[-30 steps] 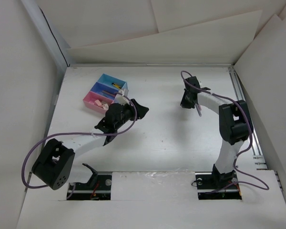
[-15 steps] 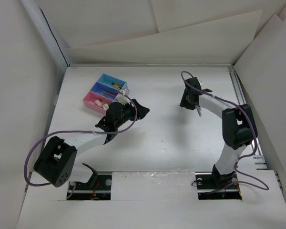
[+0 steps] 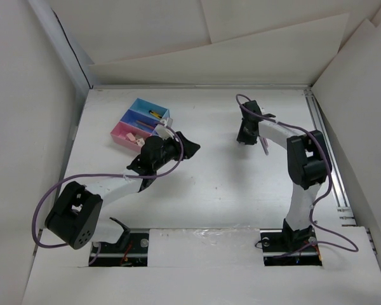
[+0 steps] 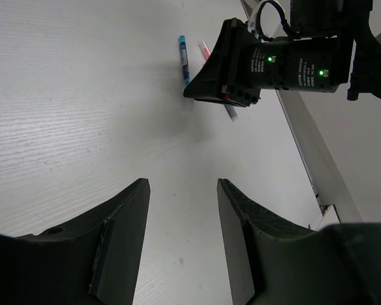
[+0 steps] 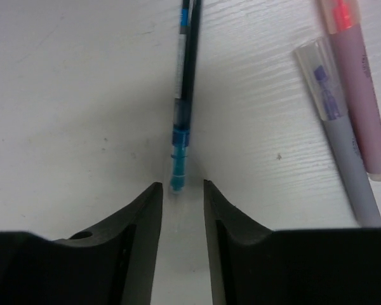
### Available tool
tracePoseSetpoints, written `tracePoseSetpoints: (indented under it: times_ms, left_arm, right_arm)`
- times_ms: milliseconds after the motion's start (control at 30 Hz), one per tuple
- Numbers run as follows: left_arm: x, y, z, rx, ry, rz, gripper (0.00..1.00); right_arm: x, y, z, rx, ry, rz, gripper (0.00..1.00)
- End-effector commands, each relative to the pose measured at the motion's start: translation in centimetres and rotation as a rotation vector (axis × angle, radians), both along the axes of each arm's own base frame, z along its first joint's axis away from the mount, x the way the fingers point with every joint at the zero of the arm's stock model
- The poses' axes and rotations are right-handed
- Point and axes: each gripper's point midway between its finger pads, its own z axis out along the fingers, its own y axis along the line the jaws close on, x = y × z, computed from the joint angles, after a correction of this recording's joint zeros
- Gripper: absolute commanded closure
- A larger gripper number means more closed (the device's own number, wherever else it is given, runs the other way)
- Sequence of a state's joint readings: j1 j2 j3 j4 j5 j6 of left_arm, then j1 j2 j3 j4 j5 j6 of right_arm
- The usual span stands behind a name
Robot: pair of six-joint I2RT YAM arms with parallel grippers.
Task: Sort the stationery into containers
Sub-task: Pick up the pen from the center of the board.
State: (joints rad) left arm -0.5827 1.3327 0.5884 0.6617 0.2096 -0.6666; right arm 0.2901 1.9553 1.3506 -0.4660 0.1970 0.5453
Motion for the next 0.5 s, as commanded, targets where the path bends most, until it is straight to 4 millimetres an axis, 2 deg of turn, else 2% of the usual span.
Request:
tracePoseSetpoints:
  times_ms: [0, 200, 300, 467]
  left_arm:
    - [0.5, -0.7, 2.8, -0.053, -0.068, -0.017, 0.56]
    - [0.5, -0.7, 2.8, -0.053, -0.068, -0.017, 0.56]
    - [0.6, -0.5, 2.6, -0.047, -0.062, -0.006, 0.56]
    - [0.8, -0.6, 2.3, -0.033, -0.058, -0.008, 0.56]
  right_arm:
    - [0.8, 0.9, 0.6, 0.006, -0.001, 0.028, 0.65]
    - [0.9, 1.4, 0.6, 0.005, 0.003, 0.037, 0.94]
    - [0.5, 1.5, 0.4, 0.014, 0.007, 0.043, 1.00]
    - [-0.3, 2.5, 1.5, 0.065, -0.037, 0.074, 1.00]
